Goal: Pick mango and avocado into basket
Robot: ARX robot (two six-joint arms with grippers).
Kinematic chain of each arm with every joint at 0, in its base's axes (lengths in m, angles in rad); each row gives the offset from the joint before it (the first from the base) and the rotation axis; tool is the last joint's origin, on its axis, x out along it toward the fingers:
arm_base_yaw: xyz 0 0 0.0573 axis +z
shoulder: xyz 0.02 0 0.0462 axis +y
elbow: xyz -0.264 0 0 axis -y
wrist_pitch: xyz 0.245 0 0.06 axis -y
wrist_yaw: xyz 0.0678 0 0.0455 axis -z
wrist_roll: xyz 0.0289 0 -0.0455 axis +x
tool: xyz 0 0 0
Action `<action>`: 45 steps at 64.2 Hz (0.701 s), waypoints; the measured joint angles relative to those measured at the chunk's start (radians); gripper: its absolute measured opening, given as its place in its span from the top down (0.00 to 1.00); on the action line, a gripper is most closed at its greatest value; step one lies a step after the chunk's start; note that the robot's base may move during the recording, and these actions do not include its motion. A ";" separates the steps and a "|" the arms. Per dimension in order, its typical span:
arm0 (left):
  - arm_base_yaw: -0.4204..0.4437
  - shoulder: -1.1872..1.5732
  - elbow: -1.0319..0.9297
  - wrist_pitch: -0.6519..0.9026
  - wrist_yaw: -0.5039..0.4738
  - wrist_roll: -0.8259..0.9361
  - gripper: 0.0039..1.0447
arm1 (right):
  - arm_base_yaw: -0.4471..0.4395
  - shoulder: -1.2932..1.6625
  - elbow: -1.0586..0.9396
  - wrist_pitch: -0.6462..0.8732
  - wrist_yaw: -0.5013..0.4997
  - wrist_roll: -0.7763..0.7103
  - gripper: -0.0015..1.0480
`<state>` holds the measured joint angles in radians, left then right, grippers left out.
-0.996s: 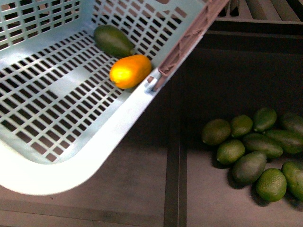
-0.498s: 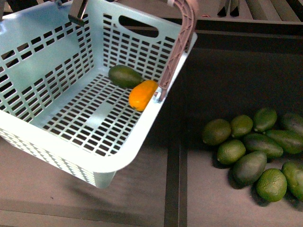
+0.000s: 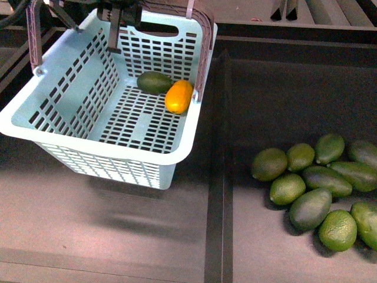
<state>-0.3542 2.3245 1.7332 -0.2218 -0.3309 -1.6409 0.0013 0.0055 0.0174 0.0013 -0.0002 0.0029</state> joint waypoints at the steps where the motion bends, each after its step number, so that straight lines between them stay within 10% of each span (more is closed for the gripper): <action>1: 0.002 0.008 0.000 -0.001 -0.003 -0.002 0.88 | 0.000 0.000 0.000 0.000 0.000 0.000 0.08; 30: 0.045 -0.081 -0.188 0.108 0.063 0.062 0.87 | 0.000 0.000 0.000 0.000 0.000 0.000 0.08; 45: 0.046 -0.112 -0.249 0.100 0.034 0.075 0.45 | 0.000 -0.001 0.000 0.000 0.000 0.000 0.08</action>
<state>-0.3080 2.2127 1.4845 -0.1223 -0.2974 -1.5661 0.0013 0.0048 0.0174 0.0013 -0.0002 0.0029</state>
